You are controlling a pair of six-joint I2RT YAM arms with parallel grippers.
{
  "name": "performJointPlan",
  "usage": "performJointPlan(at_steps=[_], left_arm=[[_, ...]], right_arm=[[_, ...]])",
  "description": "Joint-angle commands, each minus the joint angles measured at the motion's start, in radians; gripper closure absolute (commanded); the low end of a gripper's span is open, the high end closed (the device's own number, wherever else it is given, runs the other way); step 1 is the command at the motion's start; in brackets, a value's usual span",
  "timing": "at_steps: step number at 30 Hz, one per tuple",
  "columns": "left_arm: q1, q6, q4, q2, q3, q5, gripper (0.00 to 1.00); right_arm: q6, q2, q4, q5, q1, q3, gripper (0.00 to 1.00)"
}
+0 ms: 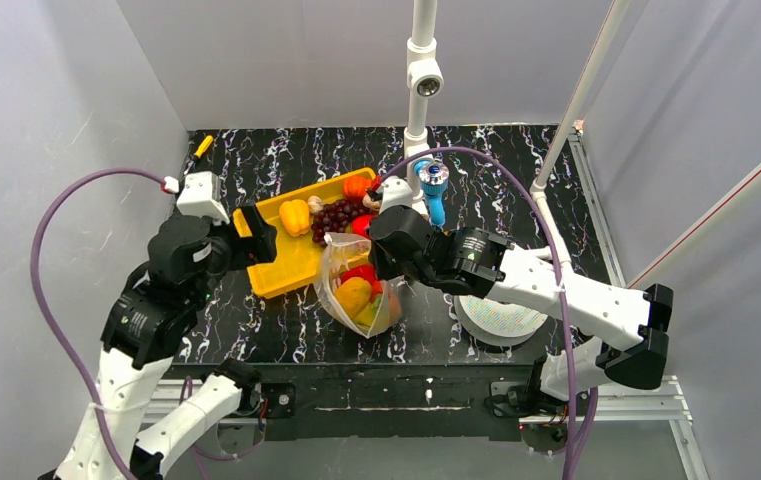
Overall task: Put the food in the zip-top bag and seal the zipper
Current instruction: Pick up the fake vegetable from the bin.
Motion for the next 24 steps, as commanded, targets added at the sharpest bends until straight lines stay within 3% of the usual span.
performJointPlan(at_steps=[1,9,18,20,22,24], left_arm=[[-0.004,0.153,0.17,0.086,-0.065,-0.19,0.12],[0.048,0.204,0.371,0.364,-0.101,-0.22,0.07],[0.258,0.06,0.361,0.735,0.018,0.14,0.07],[0.266,0.067,0.315,0.834,0.096,0.202,0.11],[0.272,0.078,0.267,0.95,0.16,0.296,0.21],[0.272,0.078,0.271,1.001,0.159,0.301,0.22]], right_arm=[[0.009,-0.048,0.005,0.034,0.006,0.001,0.99],[0.021,-0.058,-0.031,0.048,0.006,0.01,0.99],[0.028,-0.027,-0.054,0.038,0.006,0.037,0.99],[0.029,-0.015,-0.06,0.034,0.006,0.046,0.99],[0.028,0.0,-0.066,0.03,0.007,0.058,0.99],[0.029,0.008,-0.075,0.027,0.008,0.069,0.99]])
